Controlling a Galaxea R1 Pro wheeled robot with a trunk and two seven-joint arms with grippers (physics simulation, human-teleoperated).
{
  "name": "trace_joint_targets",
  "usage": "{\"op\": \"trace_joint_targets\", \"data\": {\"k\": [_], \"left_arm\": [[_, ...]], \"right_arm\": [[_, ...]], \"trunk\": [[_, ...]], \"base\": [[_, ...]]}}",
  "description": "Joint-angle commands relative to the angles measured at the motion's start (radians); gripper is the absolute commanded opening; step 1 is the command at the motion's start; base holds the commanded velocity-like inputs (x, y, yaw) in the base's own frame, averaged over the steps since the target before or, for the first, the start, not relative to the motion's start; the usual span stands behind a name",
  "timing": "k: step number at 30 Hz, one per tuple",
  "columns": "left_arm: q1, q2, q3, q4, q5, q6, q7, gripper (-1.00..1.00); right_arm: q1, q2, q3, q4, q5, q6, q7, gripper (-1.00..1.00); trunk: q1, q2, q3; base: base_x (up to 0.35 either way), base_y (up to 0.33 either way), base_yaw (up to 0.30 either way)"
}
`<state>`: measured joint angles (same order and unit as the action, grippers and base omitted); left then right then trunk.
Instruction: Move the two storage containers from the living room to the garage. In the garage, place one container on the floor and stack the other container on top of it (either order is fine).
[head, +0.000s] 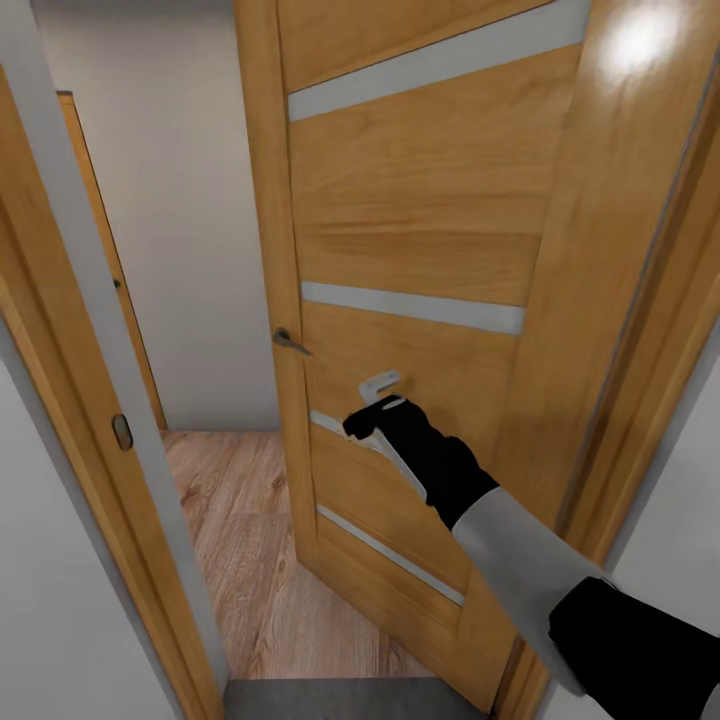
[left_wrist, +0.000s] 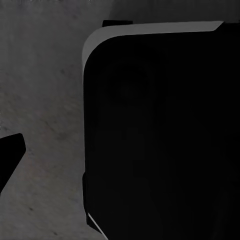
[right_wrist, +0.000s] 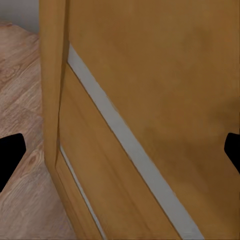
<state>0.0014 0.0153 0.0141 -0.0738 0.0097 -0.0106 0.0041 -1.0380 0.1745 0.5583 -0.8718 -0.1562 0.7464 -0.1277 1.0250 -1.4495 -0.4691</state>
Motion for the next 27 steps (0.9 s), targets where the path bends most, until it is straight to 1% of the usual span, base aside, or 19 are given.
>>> {"op": "trace_joint_targets", "data": {"k": [1,3,11,18,20,23,24,25,27], "left_arm": [[0.0,0.0,0.001,-0.001,0.001,-0.001,0.0,1.0],[0.0,0.0,0.001,-0.001,0.001,-0.001,0.0,1.0],[0.0,0.0,0.002,-0.001,0.002,0.0,0.002,1.0],[0.0,-0.001,0.004,-0.001,0.004,0.0,0.001,1.0],[0.0,-0.001,0.005,-0.001,0.004,0.0,0.001,1.0],[0.0,-0.001,0.005,-0.001,0.004,0.0,0.001,1.0],[0.0,-0.001,0.005,-0.001,0.004,0.0,0.001,1.0],[0.0,-0.001,0.006,-0.001,0.004,0.0,0.004,1.0],[0.0,-0.002,0.007,-0.001,0.004,0.0,0.007,1.0]], "right_arm": [[0.005,0.0,0.003,-0.001,-0.016,0.009,-0.01,1.0],[0.016,0.0,0.003,-0.006,-0.025,0.02,-0.01,1.0],[0.061,0.0,0.004,-0.049,-0.031,0.061,-0.013,1.0],[0.061,0.0,0.01,-0.055,-0.042,0.058,-0.046,1.0],[0.061,0.0,0.012,-0.055,-0.052,0.057,-0.055,1.0],[0.061,0.0,0.013,-0.055,-0.099,0.054,-0.058,1.0],[0.061,0.0,0.013,-0.055,-0.108,0.053,-0.058,1.0],[0.061,0.0,0.014,-0.055,-0.128,0.052,-0.059,1.0],[0.061,0.0,0.014,-0.055,-0.137,0.052,-0.059,1.0]], "trunk": [[0.0,-0.001,-0.001],[0.0,-0.001,-0.001],[0.0,-0.001,-0.001],[0.0,-0.001,-0.001],[0.0,-0.001,-0.001],[0.0,-0.001,-0.001],[0.0,-0.001,-0.001],[0.0,-0.001,-0.001],[0.0,-0.001,-0.001]], "base": [[0.0,0.0,0.0],[0.0,0.0,0.0],[0.0,0.0,0.0],[0.0,0.0,0.0],[0.0,0.0,0.0],[0.0,0.0,0.0],[0.0,0.0,0.0],[0.0,0.0,0.0],[0.0,0.0,0.0]]}}
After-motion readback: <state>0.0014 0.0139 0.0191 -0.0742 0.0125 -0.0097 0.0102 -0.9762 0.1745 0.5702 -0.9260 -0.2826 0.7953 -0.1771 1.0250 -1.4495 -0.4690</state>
